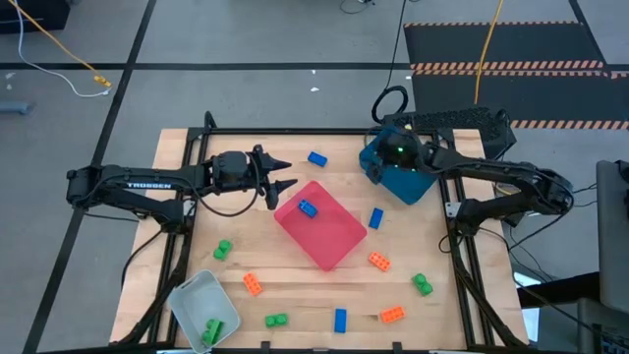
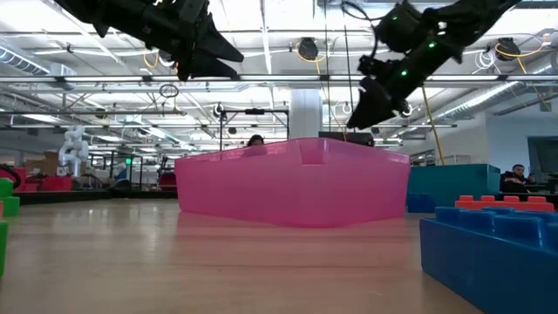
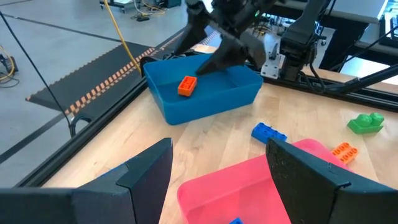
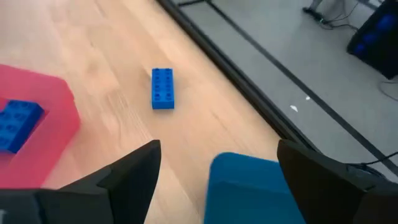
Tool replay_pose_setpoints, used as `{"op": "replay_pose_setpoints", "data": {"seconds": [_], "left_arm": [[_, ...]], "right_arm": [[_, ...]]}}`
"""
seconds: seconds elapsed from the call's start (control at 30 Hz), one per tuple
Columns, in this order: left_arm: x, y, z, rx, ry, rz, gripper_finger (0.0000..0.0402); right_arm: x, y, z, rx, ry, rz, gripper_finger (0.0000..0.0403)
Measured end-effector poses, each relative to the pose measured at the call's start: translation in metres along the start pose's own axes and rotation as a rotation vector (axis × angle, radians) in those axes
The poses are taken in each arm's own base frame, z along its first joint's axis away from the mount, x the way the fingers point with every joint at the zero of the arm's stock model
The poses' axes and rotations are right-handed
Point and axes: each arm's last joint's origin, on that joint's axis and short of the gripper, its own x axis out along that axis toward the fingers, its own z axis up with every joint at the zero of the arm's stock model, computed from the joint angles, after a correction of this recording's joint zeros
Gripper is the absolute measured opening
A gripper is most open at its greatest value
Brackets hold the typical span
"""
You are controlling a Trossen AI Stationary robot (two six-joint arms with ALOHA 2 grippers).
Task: Sort & place blocks by color
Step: Put the blue game piece into the red bin
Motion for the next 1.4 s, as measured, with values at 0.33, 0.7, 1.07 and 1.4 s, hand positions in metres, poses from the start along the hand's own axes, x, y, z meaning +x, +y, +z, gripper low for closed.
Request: {"op": "replay_pose_setpoints", "data": {"seconds": [0.33, 0.7, 1.07, 1.4], "left_arm": [[0.001, 0.007, 0.001, -0.010, -0.009, 0.029, 0.0257], [0.001, 0.009, -0.003, 0.007, 0.036, 0.038, 0.0257], [0.001, 0.010, -0.004, 0.006, 0.047, 0.039, 0.0257], [0.000, 0.009, -0.006, -0.013, 0.072, 0.037, 0.0257]], "right_arm": [[0.061, 0.017, 0.052, -0.128, 0.086, 0.064, 0.0313], [0.119, 0.034, 0.073, -0.220, 0.246, 0.139, 0.0313], [0.123, 0.033, 0.071, -0.274, 0.313, 0.149, 0.0313], [0.099, 0.034, 0.034, -0.242, 0.709, 0.170, 0.0313]]}}
